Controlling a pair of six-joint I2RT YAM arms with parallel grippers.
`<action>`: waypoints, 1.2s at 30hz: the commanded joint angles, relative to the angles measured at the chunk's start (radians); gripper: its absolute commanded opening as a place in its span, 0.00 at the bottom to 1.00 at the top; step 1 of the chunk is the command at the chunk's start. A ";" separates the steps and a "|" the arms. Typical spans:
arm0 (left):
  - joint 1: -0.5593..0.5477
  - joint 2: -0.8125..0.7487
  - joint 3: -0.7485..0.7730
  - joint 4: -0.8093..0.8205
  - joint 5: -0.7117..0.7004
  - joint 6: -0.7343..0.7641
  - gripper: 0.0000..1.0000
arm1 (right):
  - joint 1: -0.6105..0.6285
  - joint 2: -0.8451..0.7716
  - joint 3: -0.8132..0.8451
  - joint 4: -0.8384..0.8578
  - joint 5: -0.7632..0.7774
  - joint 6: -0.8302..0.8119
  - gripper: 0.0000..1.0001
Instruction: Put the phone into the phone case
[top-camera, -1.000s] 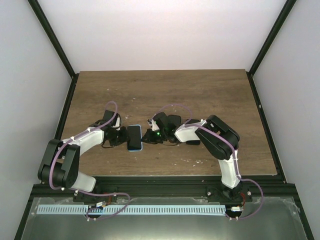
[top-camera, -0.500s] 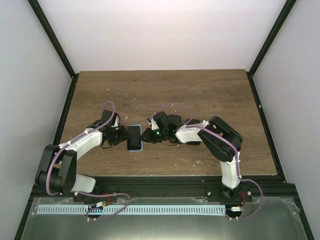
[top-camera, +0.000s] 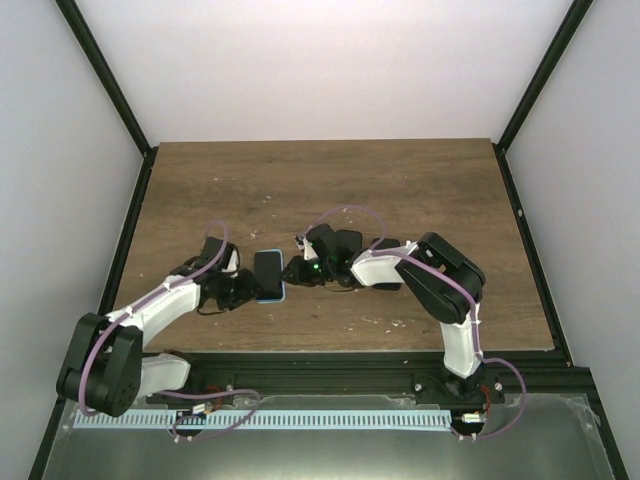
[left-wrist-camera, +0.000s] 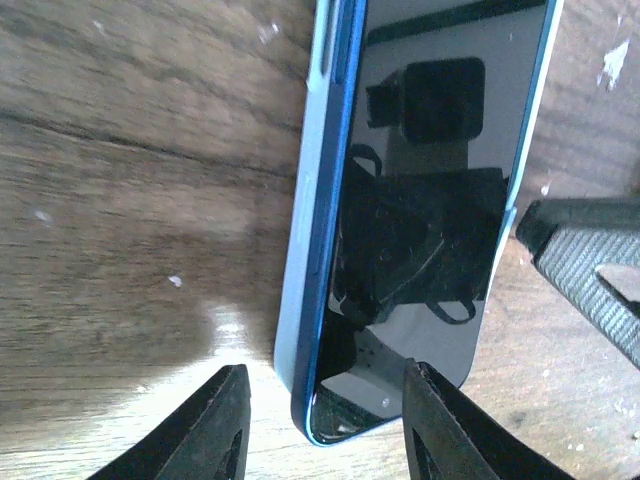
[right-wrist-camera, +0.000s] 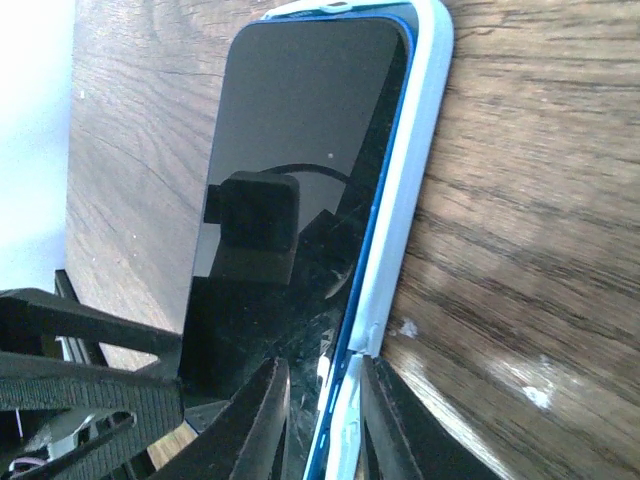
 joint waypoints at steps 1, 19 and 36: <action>-0.020 0.017 -0.012 0.059 0.051 -0.042 0.42 | 0.009 0.001 0.031 -0.037 0.031 -0.025 0.20; -0.031 0.064 0.026 0.096 0.010 -0.052 0.25 | 0.009 0.029 0.016 0.020 -0.013 -0.002 0.16; -0.011 0.044 0.053 0.077 0.002 -0.053 0.38 | 0.008 -0.002 0.005 -0.018 0.048 -0.013 0.18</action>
